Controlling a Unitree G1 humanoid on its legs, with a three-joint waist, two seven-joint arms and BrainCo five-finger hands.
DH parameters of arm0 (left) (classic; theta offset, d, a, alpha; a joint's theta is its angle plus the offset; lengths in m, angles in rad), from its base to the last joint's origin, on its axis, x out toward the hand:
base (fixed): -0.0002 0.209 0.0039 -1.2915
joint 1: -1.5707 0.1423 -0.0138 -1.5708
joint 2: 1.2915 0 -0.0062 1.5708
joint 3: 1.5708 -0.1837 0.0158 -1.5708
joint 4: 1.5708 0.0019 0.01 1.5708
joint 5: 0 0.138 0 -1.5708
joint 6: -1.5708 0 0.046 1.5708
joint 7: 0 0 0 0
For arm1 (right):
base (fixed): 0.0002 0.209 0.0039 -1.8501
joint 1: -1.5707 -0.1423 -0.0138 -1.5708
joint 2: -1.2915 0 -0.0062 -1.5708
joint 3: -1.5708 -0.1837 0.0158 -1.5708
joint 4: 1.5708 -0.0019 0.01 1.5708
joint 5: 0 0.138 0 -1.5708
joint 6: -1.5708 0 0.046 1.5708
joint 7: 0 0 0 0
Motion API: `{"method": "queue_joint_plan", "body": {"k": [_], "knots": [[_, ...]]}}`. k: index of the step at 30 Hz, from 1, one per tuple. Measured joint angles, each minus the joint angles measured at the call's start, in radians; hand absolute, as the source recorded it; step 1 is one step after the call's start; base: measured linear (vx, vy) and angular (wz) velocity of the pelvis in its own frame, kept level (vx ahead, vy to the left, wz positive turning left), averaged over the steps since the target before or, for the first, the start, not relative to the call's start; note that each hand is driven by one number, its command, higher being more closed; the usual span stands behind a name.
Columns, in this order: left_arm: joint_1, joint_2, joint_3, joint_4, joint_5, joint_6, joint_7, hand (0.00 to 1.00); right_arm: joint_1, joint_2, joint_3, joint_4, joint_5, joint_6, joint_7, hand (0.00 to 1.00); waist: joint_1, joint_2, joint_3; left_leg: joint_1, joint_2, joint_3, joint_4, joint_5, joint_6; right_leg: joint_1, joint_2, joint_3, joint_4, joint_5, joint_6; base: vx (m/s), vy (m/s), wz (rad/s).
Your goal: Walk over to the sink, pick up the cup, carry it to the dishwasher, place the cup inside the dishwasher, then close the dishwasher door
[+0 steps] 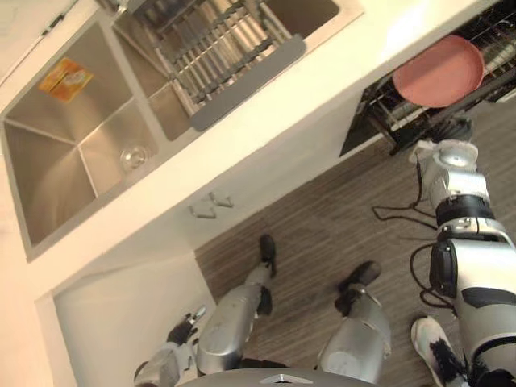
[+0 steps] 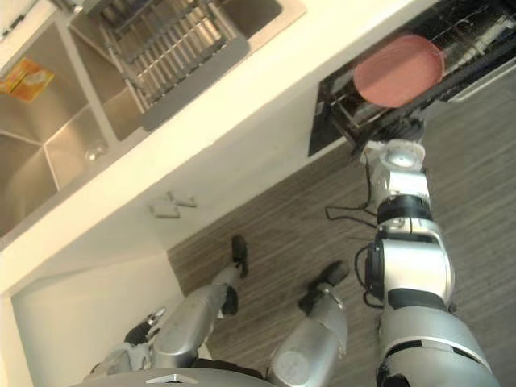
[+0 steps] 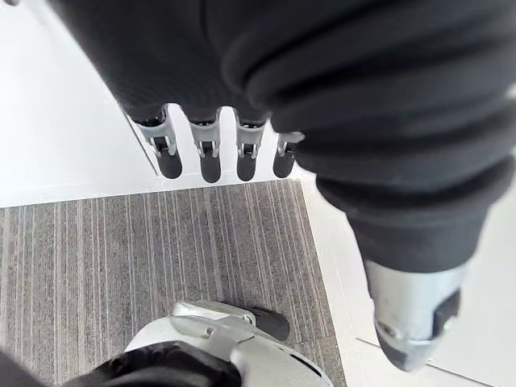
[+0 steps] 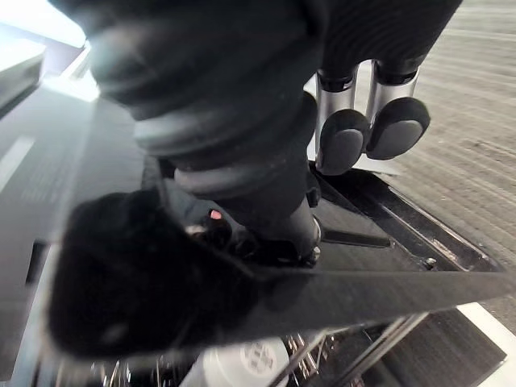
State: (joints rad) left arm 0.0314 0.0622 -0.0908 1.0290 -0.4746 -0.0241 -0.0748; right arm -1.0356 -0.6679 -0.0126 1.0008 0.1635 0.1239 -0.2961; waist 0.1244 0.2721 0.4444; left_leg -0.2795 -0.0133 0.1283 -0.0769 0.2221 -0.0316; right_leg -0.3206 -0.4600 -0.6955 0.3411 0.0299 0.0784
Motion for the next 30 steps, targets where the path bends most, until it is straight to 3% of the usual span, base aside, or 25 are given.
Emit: {"method": "queue_joint_plan", "body": {"k": [3,4,7,9,12,14,17,19,21,24,30], "knots": [[0.000,0.004,-0.035,-0.003,0.005,0.001,-0.002,0.00,-0.073,-0.016,0.072,0.032,-0.162,0.031,-0.012,1.00,0.043,0.007,-0.005,-0.002,-0.005,-0.021,0.000,0.001,-0.002,-0.008,-0.020,-0.007,0.047,-0.033,0.004,-0.03,-0.057,0.17],[0.002,0.004,-0.040,0.002,0.007,0.006,-0.002,0.00,-0.099,-0.010,0.131,0.033,-0.218,0.033,0.003,0.00,0.048,0.008,-0.005,-0.006,-0.006,-0.024,0.000,0.001,-0.002,-0.016,-0.026,-0.007,0.064,-0.044,0.001,0.00,-0.068,0.06],[0.006,0.006,-0.048,-0.014,0.009,0.014,-0.003,0.00,-0.143,-0.013,0.230,0.048,-0.327,0.084,0.075,0.00,0.061,0.010,-0.008,-0.015,-0.004,-0.041,0.000,0.007,-0.004,-0.029,-0.036,-0.016,0.098,-0.063,0.002,0.02,-0.081,0.09],[0.014,0.007,-0.048,-0.031,0.008,0.024,-0.009,0.00,-0.146,-0.022,0.255,0.049,-0.328,0.100,0.116,0.00,0.062,0.011,-0.008,-0.015,-0.005,-0.047,0.003,0.014,0.004,-0.029,-0.043,-0.024,0.116,-0.078,0.002,0.03,-0.090,0.12],[0.024,0.008,-0.048,-0.037,0.007,0.008,-0.064,0.00,-0.148,-0.023,0.277,0.050,-0.327,0.122,0.116,0.00,0.062,0.011,-0.008,-0.015,-0.003,-0.057,0.024,0.008,-0.004,-0.027,-0.049,-0.027,0.137,-0.096,0.002,0.01,-0.081,0.02],[0.034,0.006,-0.054,-0.042,0.005,-0.017,-0.089,0.00,-0.148,-0.026,0.270,0.050,-0.289,0.133,0.120,0.00,0.061,0.014,-0.010,-0.008,0.002,-0.071,0.029,0.003,-0.011,-0.018,-0.046,-0.029,0.141,-0.105,0.000,-0.02,-0.079,0.01],[0.067,0.005,-0.064,-0.075,-0.049,-0.036,-0.157,0.00,-0.112,-0.008,0.139,0.017,-0.098,0.137,0.114,0.00,0.055,0.015,-0.011,0.026,0.010,-0.072,0.028,-0.007,-0.018,0.018,-0.037,-0.032,0.138,-0.116,0.000,-0.03,-0.051,-0.01],[0.089,-0.008,-0.062,-0.075,-0.097,-0.058,-0.199,0.00,0.043,0.033,-0.009,-0.127,0.034,0.082,0.109,0.00,0.037,0.017,-0.012,0.057,0.016,-0.071,0.028,-0.019,-0.019,0.057,-0.027,-0.036,0.125,-0.127,0.006,-0.02,-0.039,0.00],[0.101,-0.014,-0.054,-0.075,-0.118,-0.075,-0.214,0.00,0.174,0.099,-0.094,-0.253,0.098,0.039,0.103,0.00,0.012,0.015,-0.011,0.079,0.020,-0.070,0.022,-0.022,-0.018,0.082,-0.019,-0.039,0.113,-0.124,0.011,0.01,-0.034,0.00],[0.123,-0.038,-0.009,-0.075,-0.160,-0.107,-0.223,0.00,0.403,0.200,-0.157,-0.390,0.127,-0.016,0.097,0.00,-0.024,0.005,-0.004,0.117,0.025,-0.066,0.021,-0.036,-0.024,0.129,-0.005,-0.041,0.086,-0.114,0.022,0.05,-0.039,-0.04],[0.149,-0.051,0.060,-0.073,-0.169,-0.143,-0.232,0.00,0.776,0.365,-0.239,-0.375,0.188,-0.081,0.118,0.00,-0.076,-0.051,0.018,0.178,0.041,-0.050,0.026,-0.070,-0.036,0.211,0.035,-0.043,0.016,-0.090,0.038,0.06,-0.047,-0.08]]}}
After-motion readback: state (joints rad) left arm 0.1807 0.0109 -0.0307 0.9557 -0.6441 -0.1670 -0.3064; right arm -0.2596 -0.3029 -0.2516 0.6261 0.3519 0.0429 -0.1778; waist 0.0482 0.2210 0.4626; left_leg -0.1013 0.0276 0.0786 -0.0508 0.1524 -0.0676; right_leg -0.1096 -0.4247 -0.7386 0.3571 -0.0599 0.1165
